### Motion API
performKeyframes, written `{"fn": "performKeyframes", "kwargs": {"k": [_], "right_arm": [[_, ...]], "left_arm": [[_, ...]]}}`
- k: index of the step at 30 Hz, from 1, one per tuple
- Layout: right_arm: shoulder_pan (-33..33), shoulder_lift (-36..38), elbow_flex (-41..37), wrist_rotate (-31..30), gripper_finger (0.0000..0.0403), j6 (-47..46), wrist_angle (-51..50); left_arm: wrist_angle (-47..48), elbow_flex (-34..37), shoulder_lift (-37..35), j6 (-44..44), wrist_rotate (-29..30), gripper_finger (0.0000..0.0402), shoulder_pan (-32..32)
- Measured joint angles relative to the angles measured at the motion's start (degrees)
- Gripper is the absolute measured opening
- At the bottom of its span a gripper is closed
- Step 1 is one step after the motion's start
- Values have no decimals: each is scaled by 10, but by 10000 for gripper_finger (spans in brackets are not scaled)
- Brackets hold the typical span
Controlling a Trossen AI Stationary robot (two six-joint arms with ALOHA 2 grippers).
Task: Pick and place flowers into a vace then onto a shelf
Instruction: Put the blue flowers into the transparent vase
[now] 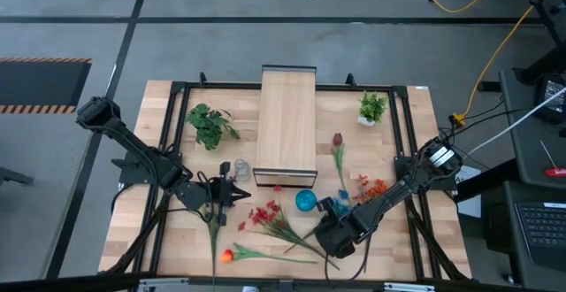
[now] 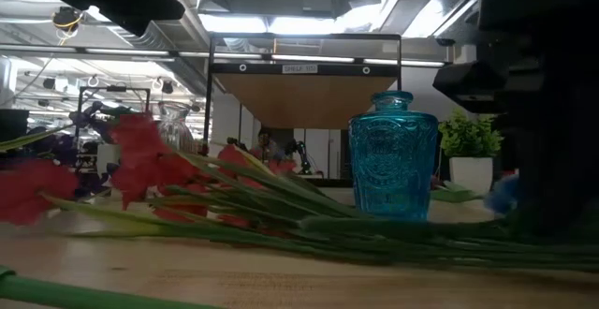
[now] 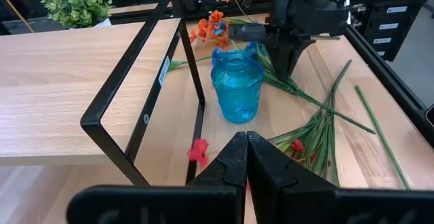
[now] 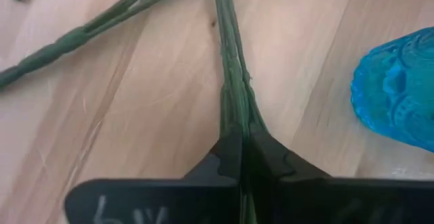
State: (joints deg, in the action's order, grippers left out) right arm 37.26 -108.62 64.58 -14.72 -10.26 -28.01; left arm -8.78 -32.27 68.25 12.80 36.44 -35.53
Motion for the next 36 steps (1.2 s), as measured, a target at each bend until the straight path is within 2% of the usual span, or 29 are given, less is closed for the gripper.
{"fn": "performKeyframes", "kwargs": {"k": [6, 16, 28, 36], "right_arm": [[0, 0, 47, 1, 4, -14, -88], [2, 0, 131, -32, 2, -26, -251], [11, 0, 241, -37, 0, -26, -342], [16, 1, 324, -112, 0, -15, -439]], "left_arm": [[0, 0, 0, 0, 0, 3, 0], [0, 0, 0, 0, 0, 3, 0], [0, 0, 0, 0, 0, 3, 0], [0, 0, 0, 0, 0, 3, 0]]}}
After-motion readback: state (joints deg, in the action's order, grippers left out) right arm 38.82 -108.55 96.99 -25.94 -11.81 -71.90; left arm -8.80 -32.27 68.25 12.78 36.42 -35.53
